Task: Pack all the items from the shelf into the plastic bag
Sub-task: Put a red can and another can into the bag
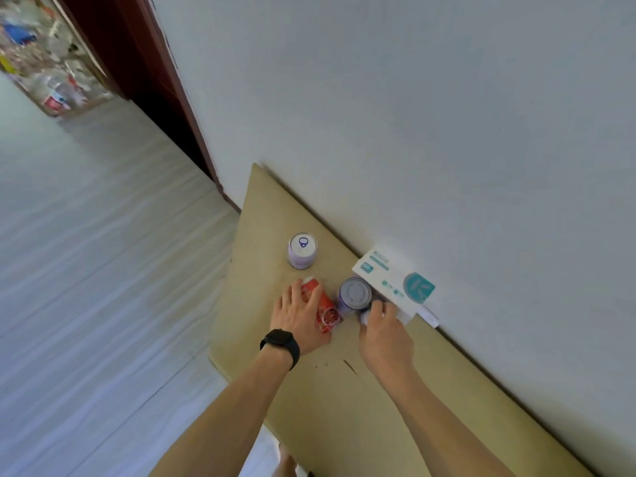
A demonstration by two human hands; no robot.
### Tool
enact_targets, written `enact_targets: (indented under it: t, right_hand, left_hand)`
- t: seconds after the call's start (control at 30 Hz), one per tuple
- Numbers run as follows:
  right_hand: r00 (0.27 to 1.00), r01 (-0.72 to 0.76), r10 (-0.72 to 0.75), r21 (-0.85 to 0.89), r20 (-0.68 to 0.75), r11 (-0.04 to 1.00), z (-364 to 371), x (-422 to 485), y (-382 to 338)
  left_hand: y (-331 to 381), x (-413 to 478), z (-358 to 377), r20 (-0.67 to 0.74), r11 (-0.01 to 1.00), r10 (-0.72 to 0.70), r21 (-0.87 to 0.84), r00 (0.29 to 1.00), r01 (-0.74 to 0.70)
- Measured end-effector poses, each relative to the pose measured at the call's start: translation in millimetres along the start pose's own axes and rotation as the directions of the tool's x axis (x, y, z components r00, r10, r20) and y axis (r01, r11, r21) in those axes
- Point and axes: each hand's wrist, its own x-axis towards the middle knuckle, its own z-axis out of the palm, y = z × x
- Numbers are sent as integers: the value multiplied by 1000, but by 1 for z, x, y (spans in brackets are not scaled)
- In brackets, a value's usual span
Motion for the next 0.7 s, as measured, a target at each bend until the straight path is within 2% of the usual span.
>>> enact_targets:
  t: [0.1, 0.2, 0.27, 0.33, 0.4, 0.5, 0.6, 0.63, 0.7]
  right_hand:
    - [995, -64, 62, 26, 76, 998, 9, -15, 14]
    - [981, -170, 146, 199, 128, 965, 16, -38, 38]
    - [948, -312, 244, 432, 207, 846, 13, -59, 57]
    - [906, -423, 311, 617, 287, 664, 10, -89, 78]
    - [877, -472, 352, 730, 328, 495, 5, -127, 98]
    - [847, -458, 383, 873, 369, 171, -7, -190, 125]
    - [833, -369, 392, 920, 391, -134, -21, -245, 154]
    - [838, -324, 384, 920, 388, -222, -27, -262, 164]
    - [858, -240, 363, 908, 364, -344, -40, -298, 186]
  left_hand:
    - [2, -10, 5, 5, 993, -51, -107, 999, 52]
    - [0, -28, 12, 41, 986, -56, -154, 998, 62]
    - [3, -45, 15, 62, 974, -78, -206, 995, 89]
    - [7, -64, 16, 152, 913, -148, -358, 977, 194]
    - [13, -82, 15, 312, 737, -191, -581, 931, 346]
    - [33, -113, 16, 509, 349, -162, -772, 846, 531]
    - [63, -148, 21, 611, -63, -29, -791, 791, 609]
    - [73, -160, 23, 626, -147, 46, -766, 778, 626]
    - [99, -187, 24, 606, -246, 221, -724, 764, 645]
